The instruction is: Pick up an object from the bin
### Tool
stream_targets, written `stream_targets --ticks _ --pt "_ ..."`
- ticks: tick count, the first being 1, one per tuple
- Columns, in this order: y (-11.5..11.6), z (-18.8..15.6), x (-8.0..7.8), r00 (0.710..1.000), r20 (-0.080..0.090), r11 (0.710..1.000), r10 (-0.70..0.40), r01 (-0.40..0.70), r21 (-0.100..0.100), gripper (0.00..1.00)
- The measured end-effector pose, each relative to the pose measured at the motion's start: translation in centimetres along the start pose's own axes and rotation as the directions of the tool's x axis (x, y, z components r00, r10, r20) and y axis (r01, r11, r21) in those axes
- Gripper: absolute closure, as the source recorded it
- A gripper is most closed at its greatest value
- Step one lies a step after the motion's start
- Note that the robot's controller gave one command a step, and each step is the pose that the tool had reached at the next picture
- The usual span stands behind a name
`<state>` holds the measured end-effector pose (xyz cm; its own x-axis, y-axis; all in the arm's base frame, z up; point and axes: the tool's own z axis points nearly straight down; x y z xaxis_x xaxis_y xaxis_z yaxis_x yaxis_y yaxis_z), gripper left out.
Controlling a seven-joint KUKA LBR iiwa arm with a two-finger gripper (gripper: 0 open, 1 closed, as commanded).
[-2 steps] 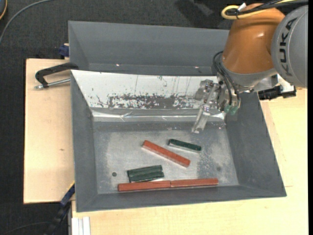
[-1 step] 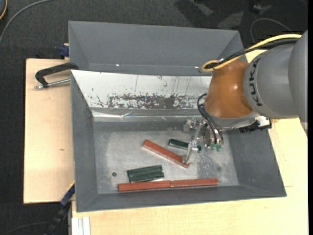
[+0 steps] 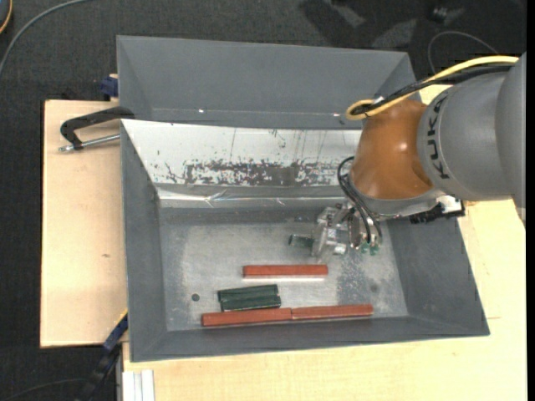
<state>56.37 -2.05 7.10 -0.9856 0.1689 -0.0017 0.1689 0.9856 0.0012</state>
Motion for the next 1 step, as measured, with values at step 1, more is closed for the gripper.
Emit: stream_targets --ticks 1 --pt "0.99 -16.68 -0.02 1.000 0.013 1.000 0.019 -0.019 -0.002 1.00"
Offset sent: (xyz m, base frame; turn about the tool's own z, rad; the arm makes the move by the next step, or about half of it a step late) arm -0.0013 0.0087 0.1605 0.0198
